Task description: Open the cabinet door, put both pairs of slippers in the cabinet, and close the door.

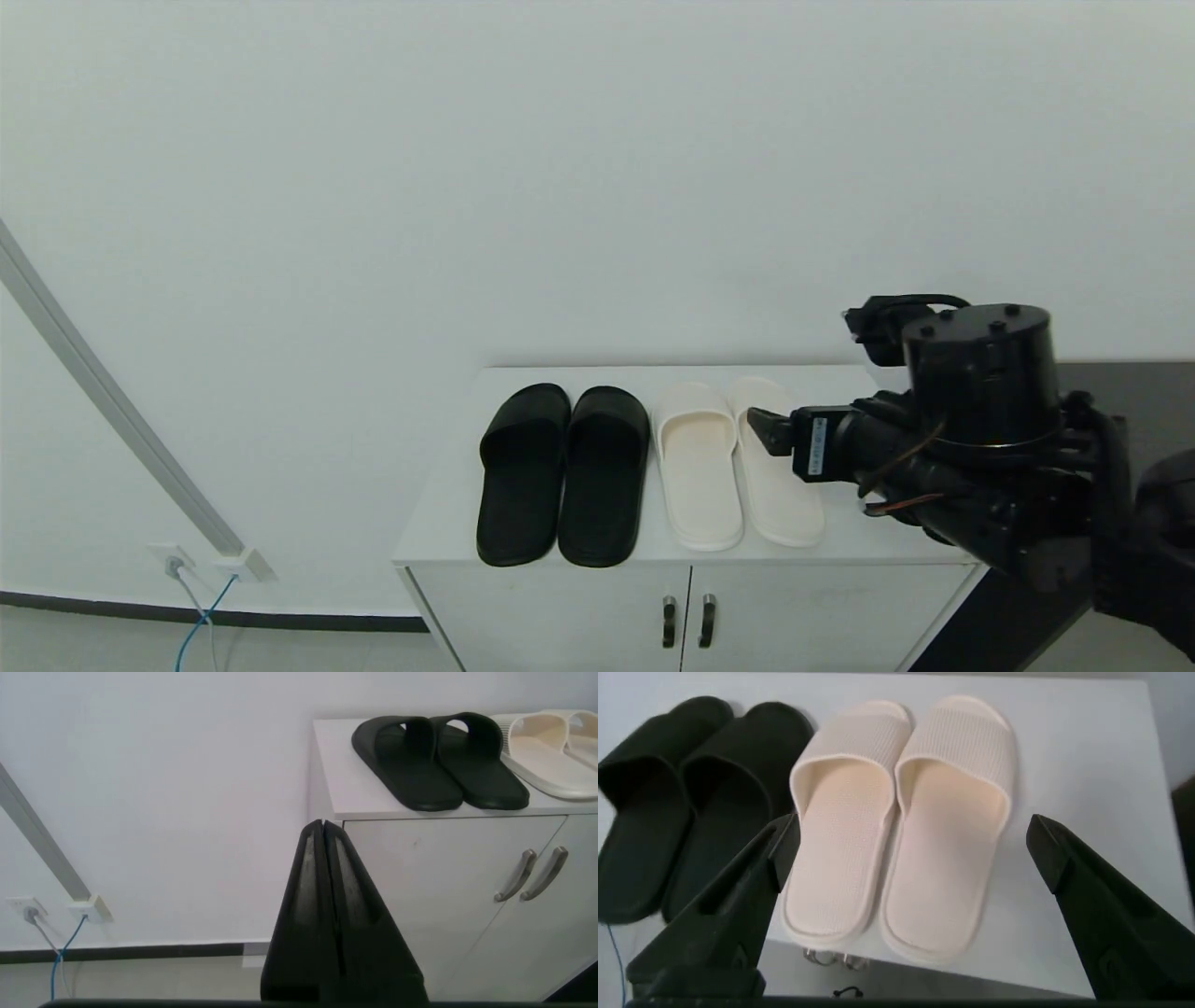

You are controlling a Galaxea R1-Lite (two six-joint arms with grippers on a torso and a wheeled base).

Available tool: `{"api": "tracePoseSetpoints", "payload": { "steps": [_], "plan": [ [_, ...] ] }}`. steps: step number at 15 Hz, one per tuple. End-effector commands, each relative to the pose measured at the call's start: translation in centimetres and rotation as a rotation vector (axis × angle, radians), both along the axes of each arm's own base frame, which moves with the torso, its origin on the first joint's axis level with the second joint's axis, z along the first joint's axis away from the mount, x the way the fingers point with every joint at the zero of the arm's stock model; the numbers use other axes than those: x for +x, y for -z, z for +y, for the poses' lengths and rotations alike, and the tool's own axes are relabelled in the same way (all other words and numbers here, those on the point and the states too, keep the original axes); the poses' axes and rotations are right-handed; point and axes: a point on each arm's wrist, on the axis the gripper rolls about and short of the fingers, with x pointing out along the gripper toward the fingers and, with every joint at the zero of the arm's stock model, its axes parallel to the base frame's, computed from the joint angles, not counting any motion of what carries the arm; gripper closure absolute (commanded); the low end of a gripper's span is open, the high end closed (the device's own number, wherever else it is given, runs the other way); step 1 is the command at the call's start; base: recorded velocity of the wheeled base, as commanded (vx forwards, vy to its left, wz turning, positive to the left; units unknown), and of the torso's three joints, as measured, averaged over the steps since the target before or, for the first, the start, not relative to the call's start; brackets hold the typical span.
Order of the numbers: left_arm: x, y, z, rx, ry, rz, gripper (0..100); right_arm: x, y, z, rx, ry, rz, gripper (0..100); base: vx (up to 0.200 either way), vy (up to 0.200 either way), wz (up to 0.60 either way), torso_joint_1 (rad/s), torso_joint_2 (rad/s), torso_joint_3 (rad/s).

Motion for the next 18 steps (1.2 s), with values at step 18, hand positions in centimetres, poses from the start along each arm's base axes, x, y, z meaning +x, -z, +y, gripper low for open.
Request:
{"api": "tracePoseSetpoints", "payload": {
  "steps": [18],
  "plan": [
    [0.0,0.0,0.0,0.000,0.001,0.001,100,11.1,10.8,6.9,-0.131,0.192,-0.071,0,0.000,0.000,0.00,0.000,0.00,0.000]
  ]
}}
